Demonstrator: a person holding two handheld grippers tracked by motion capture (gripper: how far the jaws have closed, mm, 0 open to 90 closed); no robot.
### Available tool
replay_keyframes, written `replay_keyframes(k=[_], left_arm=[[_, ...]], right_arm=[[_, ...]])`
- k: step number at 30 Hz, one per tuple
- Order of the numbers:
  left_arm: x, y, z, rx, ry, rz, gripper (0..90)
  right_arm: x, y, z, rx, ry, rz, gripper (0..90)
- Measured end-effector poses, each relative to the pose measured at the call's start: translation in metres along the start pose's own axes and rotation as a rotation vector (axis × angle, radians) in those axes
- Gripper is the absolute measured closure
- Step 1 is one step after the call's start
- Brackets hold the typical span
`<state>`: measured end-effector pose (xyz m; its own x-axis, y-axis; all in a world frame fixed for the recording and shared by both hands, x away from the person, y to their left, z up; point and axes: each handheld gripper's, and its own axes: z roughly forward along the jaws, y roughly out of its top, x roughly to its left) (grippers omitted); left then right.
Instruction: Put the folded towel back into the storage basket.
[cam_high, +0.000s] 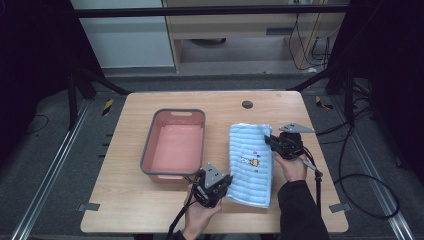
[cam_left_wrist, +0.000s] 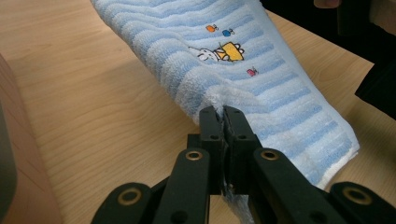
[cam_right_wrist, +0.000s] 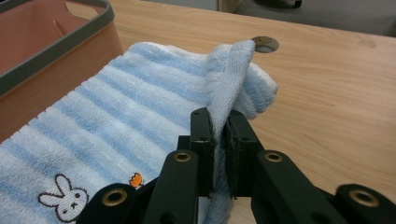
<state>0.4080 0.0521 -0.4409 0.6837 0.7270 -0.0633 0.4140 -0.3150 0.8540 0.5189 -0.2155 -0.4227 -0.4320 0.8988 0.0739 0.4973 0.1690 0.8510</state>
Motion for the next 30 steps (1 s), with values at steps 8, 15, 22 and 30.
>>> replay_keyframes(k=[8,15,22,30], left_arm=[[0.004,0.013,-0.013,-0.038,0.011,0.01,87.3],[0.008,0.024,-0.022,-0.067,0.016,0.015,87.3],[0.014,0.033,-0.031,-0.09,0.024,0.02,87.2],[0.021,0.045,-0.044,-0.118,0.037,0.025,87.2]], right_arm=[[0.009,0.021,-0.013,-0.048,-0.01,-0.023,83.1],[0.016,0.035,-0.019,-0.071,-0.011,-0.043,83.2],[0.023,0.049,-0.024,-0.095,-0.013,-0.055,83.2],[0.03,0.066,-0.026,-0.119,-0.009,-0.065,83.3]])
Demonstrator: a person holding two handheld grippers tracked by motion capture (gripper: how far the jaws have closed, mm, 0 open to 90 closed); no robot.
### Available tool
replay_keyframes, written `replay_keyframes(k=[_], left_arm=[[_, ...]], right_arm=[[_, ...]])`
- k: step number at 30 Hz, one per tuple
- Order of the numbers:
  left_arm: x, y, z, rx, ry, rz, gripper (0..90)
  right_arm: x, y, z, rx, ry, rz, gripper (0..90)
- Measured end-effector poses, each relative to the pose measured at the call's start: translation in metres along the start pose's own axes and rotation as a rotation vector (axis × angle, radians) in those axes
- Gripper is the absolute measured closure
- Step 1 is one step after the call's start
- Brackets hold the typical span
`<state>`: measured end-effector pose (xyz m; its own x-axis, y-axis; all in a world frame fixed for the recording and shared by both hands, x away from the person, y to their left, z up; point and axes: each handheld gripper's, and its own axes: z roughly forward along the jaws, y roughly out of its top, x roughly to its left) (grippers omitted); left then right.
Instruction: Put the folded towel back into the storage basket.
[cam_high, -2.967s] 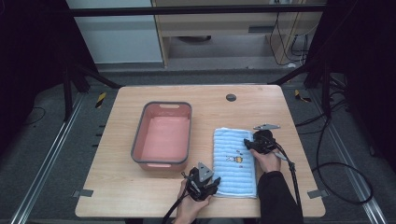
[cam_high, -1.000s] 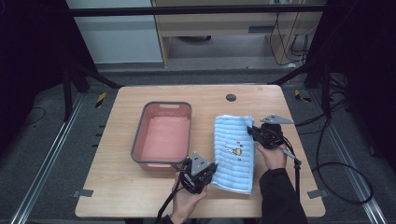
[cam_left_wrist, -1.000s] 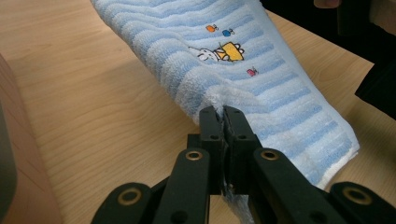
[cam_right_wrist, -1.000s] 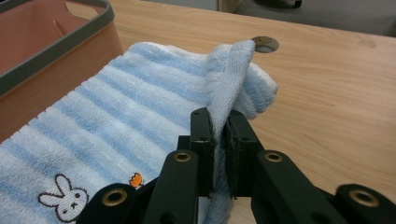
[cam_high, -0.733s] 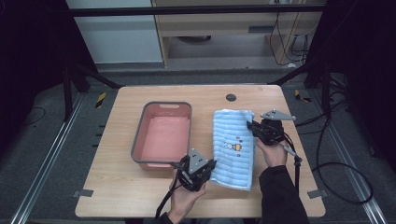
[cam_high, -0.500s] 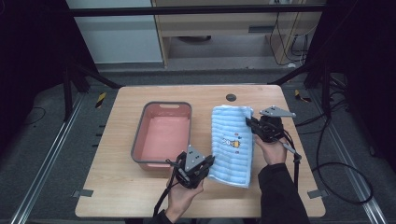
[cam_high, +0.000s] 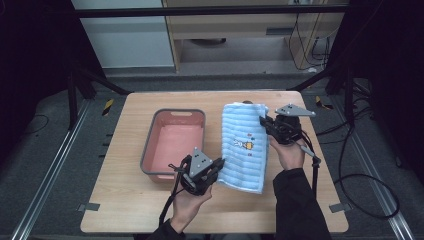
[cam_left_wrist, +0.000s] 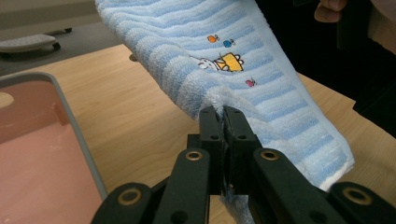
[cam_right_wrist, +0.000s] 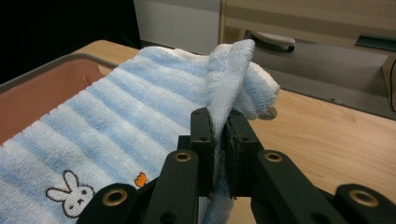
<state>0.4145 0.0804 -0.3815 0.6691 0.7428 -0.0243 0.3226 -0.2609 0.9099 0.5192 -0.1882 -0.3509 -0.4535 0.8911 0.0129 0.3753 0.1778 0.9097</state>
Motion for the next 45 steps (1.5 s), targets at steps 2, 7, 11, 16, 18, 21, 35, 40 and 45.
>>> replay_keyframes(k=[2,7,11,16,18,21,35,40,45], left_arm=[[0.004,0.004,-0.004,-0.008,0.007,0.005,87.3],[0.012,0.01,-0.012,-0.021,0.026,0.009,87.2],[0.019,0.013,-0.018,-0.031,0.038,0.014,87.2],[0.029,0.015,-0.026,-0.038,0.054,0.01,87.2],[0.032,0.015,-0.029,-0.044,0.057,0.003,87.2],[0.036,0.016,-0.033,-0.048,0.061,0.004,87.2],[0.069,0.011,-0.057,-0.065,0.114,-0.023,87.2],[0.08,0.007,-0.063,-0.069,0.131,-0.04,87.2],[0.09,0.005,-0.068,-0.07,0.148,-0.054,87.2]], right_arm=[[0.002,0.004,0.0,-0.003,0.002,-0.005,83.2],[0.009,0.018,0.002,-0.026,0.009,-0.005,83.3],[0.017,0.028,0.005,-0.034,0.014,-0.014,83.3],[0.025,0.041,0.009,-0.047,0.022,-0.022,83.3],[0.03,0.046,0.011,-0.052,0.029,-0.027,83.3],[0.036,0.05,0.016,-0.052,0.036,-0.035,83.3],[0.064,0.066,0.046,-0.054,0.085,-0.053,83.4],[0.077,0.071,0.061,-0.051,0.109,-0.059,83.4],[0.089,0.075,0.074,-0.047,0.126,-0.064,83.4]])
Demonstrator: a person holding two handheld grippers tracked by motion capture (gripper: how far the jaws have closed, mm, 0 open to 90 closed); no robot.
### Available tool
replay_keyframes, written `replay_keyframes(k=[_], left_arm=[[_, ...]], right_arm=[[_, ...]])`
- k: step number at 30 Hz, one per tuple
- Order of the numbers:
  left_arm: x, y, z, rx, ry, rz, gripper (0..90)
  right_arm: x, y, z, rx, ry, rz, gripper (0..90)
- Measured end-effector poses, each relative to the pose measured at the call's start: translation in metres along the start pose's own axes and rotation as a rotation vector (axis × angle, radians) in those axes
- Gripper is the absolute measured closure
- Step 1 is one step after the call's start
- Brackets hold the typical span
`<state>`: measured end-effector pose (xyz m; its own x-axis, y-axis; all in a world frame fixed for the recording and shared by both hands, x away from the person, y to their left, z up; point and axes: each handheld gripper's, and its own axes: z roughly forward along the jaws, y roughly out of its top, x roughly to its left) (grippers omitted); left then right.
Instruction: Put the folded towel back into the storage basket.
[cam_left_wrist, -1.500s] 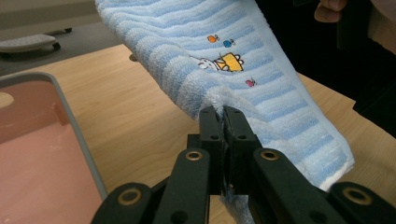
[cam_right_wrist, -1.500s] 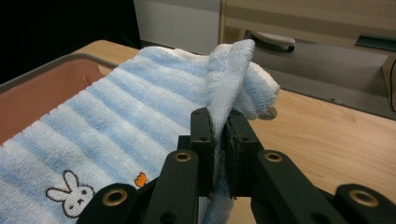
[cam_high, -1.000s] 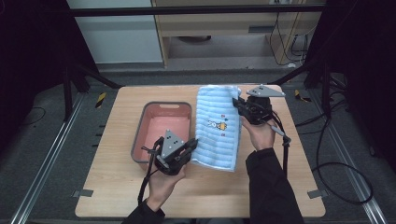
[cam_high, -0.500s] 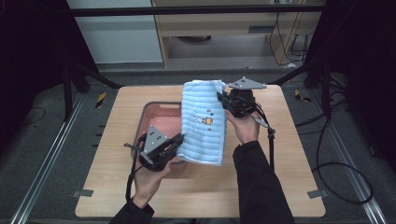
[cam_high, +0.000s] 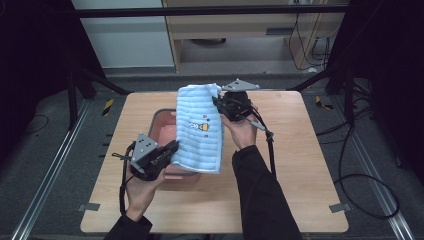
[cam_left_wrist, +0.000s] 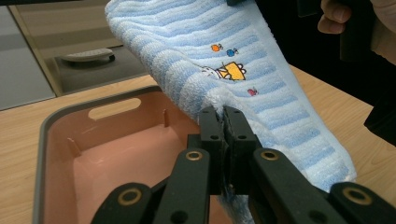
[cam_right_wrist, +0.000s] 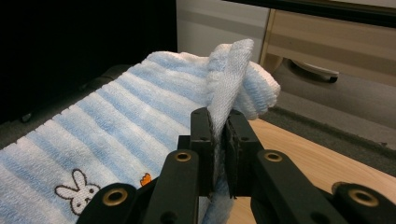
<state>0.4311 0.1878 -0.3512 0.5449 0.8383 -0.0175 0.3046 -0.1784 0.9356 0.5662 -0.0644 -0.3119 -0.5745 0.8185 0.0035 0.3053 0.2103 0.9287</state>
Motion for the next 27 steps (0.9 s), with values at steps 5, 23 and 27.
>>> replay_keyframes(k=[5,23,27], left_arm=[[0.011,-0.001,-0.002,0.004,0.019,-0.006,87.3],[0.033,-0.005,-0.005,0.01,0.082,-0.014,87.2],[0.04,-0.007,-0.005,0.012,0.1,-0.022,87.3]], right_arm=[[0.005,0.001,0.012,-0.002,0.013,0.001,83.4],[0.015,0.005,0.038,-0.018,0.036,0.029,83.3],[0.02,0.007,0.045,-0.022,0.042,0.03,83.3]])
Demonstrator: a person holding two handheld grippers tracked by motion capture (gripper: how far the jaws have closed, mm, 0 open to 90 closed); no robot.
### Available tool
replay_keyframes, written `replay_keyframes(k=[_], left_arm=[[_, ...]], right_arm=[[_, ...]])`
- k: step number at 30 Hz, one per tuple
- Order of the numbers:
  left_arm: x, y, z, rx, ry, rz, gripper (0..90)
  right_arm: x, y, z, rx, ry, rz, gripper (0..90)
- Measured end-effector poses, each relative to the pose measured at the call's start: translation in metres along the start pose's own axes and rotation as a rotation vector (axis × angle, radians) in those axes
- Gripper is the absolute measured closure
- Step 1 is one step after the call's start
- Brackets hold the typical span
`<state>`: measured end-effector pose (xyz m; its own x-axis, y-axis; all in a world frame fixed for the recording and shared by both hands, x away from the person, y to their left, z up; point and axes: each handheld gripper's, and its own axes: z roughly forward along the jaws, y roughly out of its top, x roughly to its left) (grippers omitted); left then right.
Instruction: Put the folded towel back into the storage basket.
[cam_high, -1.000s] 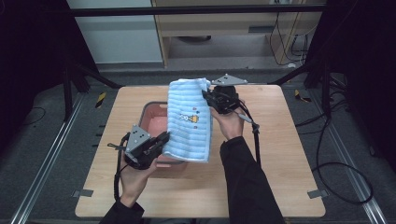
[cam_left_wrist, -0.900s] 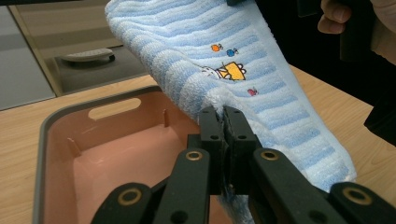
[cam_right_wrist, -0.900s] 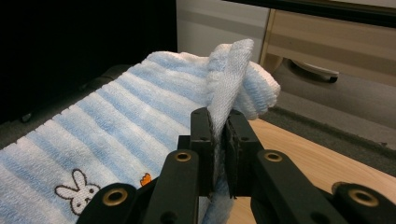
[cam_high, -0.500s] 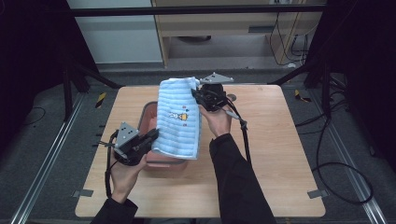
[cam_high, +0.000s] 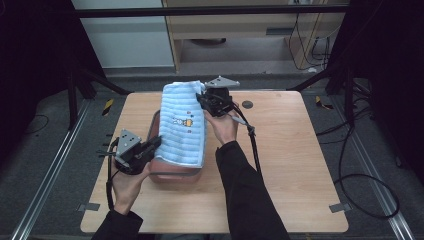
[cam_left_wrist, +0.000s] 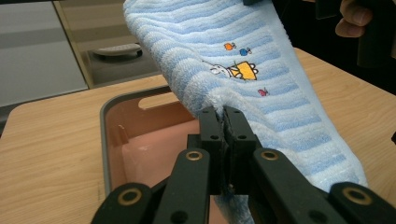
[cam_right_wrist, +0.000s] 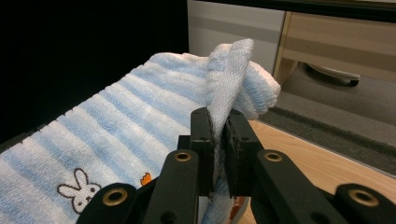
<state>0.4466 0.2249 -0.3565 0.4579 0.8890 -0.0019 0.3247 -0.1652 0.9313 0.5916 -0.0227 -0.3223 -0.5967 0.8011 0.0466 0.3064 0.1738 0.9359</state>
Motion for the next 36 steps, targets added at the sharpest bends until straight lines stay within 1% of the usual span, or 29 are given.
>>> replay_keyframes(k=[2,6,8,16,22,24,27,30,36], left_arm=[[0.004,-0.001,0.001,0.003,0.008,-0.007,87.2],[0.01,-0.003,0.0,0.008,0.03,-0.009,87.3],[0.012,-0.004,0.001,0.004,0.029,-0.017,87.2],[0.02,-0.009,0.005,0.023,0.039,-0.029,87.2],[0.024,-0.016,0.013,0.056,0.047,-0.027,87.2],[0.025,-0.019,0.017,0.066,0.054,-0.017,87.3],[0.026,-0.023,0.022,0.08,0.065,-0.015,87.2],[0.028,-0.028,0.027,0.098,0.071,0.0,87.2],[0.027,-0.035,0.033,0.134,0.077,-0.002,87.2]], right_arm=[[0.002,0.0,0.004,0.004,0.002,0.0,83.3],[0.005,0.001,0.011,0.003,0.007,0.002,83.3],[0.006,0.0,0.015,0.005,0.01,0.001,83.3],[0.01,-0.005,0.029,0.02,0.021,0.002,83.3],[0.009,-0.01,0.039,0.029,0.027,-0.001,83.3],[0.009,-0.013,0.043,0.035,0.03,-0.002,83.3],[0.011,-0.017,0.049,0.048,0.031,-0.023,83.3],[0.012,-0.022,0.054,0.059,0.032,-0.029,83.3],[0.011,-0.032,0.061,0.085,0.028,-0.032,83.3]])
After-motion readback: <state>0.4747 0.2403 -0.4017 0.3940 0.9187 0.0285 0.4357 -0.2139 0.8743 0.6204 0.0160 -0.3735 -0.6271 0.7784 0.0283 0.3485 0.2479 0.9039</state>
